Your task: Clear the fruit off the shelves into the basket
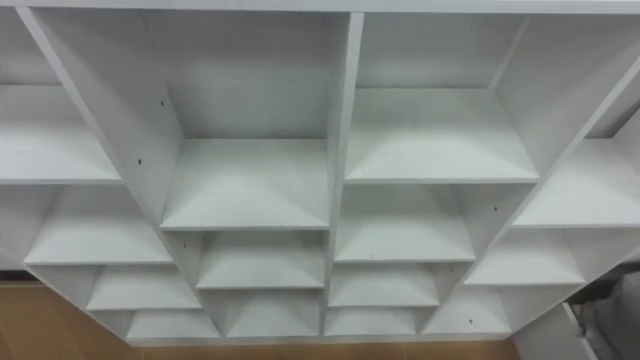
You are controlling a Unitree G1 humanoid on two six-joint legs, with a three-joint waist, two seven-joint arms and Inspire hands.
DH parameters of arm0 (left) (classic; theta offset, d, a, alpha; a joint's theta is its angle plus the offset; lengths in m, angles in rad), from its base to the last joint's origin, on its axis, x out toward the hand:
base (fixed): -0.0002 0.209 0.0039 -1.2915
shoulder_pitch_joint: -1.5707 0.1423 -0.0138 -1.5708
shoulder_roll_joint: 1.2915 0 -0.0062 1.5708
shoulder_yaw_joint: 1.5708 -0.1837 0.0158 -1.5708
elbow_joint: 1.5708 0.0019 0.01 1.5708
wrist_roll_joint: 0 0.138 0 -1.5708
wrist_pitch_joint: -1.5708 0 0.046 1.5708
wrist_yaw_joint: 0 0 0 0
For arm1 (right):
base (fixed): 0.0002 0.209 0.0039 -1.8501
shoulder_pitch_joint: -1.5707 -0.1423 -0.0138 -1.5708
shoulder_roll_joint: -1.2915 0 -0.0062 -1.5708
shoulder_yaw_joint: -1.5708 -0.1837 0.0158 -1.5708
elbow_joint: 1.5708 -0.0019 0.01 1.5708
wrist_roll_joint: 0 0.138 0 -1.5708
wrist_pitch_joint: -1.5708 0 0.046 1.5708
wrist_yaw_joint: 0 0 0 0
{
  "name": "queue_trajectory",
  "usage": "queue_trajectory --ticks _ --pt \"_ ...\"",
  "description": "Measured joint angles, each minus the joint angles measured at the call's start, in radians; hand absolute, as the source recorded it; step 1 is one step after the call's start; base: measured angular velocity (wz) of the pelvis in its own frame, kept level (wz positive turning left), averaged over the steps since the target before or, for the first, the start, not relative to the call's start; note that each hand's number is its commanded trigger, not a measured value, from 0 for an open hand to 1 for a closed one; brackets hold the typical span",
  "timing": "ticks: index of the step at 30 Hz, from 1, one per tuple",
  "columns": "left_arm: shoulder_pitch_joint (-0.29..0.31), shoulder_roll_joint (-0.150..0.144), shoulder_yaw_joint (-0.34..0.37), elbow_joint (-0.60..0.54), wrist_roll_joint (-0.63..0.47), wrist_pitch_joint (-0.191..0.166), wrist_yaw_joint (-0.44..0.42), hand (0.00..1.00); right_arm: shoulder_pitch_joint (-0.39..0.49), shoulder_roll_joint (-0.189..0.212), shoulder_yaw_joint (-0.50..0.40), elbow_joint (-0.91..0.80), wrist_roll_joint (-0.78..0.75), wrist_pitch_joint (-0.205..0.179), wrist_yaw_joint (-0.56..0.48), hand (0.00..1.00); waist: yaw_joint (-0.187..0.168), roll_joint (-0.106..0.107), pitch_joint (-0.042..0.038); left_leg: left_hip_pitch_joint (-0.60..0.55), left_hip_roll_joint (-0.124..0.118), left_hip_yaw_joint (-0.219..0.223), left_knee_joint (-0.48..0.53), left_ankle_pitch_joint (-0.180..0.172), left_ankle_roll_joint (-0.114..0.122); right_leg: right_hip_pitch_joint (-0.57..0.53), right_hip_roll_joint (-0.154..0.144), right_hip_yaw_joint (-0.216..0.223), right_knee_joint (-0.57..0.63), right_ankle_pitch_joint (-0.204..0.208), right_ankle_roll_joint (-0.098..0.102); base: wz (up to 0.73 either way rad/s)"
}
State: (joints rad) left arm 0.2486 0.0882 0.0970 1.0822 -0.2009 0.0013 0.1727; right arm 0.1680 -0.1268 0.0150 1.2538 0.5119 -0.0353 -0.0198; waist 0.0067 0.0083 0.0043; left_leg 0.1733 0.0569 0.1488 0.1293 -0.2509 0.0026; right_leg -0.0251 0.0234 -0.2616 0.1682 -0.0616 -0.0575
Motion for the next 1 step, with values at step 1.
queue_trajectory --ticks 1 --pt "0.0 0.0 0.0 0.0 0.0 0.0 0.005 1.0 -0.001 0.0 0.0 0.0 0.0 0.006 0.004 0.0 0.0 -0.002 -0.0003 0.0 0.0 0.0 0.0 0.0 0.0 0.0 0.0 0.0 0.0 0.0 0.0 0.0"
